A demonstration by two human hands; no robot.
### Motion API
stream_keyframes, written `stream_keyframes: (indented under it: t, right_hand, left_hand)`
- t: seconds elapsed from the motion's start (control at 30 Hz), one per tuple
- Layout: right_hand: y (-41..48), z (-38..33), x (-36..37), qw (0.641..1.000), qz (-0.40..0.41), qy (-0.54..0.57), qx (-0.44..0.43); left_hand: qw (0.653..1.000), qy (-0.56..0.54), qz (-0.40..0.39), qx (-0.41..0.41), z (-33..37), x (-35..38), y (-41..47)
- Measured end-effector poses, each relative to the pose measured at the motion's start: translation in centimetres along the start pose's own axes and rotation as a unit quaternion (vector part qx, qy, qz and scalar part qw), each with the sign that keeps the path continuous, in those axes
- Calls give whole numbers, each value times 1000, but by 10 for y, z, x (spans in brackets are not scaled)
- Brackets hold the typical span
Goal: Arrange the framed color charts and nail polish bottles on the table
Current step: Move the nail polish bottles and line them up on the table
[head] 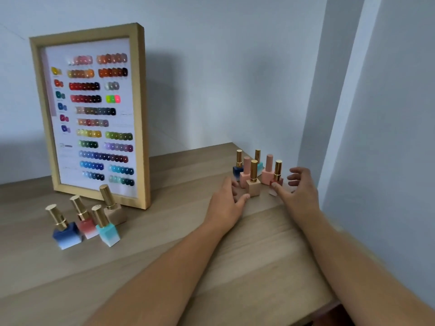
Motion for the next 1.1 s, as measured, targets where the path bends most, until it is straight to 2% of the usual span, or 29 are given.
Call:
stream_keyframes:
  t: [0.13, 0.3, 0.57, 0.67, 0.9, 1.0, 1.1]
  right_hand:
    - [-30, -25, 6, 998, 15, 17, -58]
    - [-63, -68, 56, 991, -74, -3, -108]
    - [-100, -127, 150, 974, -186, 14, -127]
    - [-112, -150, 186, 962, -226, 30, -148]
    - [-133, -192, 252, 935, -307, 13, -176]
    - [-134, -198, 265, 930, -322, 2, -175]
    - [-131, -199, 274, 929, -331, -12, -163]
  left_hand:
    - [1000, 4, 3, 2, -11, -18, -31]
    - [998, 69, 8, 6, -24, -47, -77]
    - [980, 182, 35, 65, -48, -107, -166]
    - [978, 183, 90, 41, -69, -147, -197]
    - [964, 128, 217, -85, -134, -231, -243]
    - [964, 82, 209, -143, -159, -243, -240]
    - [970, 65, 171, -164, -172, -243, -229]
Point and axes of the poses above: each hand's wrist, its own y-axis towards the middle knuckle, its own x-axis out of the palm, z = x × y, the point moved 8 cm from there along y, towards the middle knuckle, and after that the axes turned 15 degrees about -z, right-handed, at the moved point
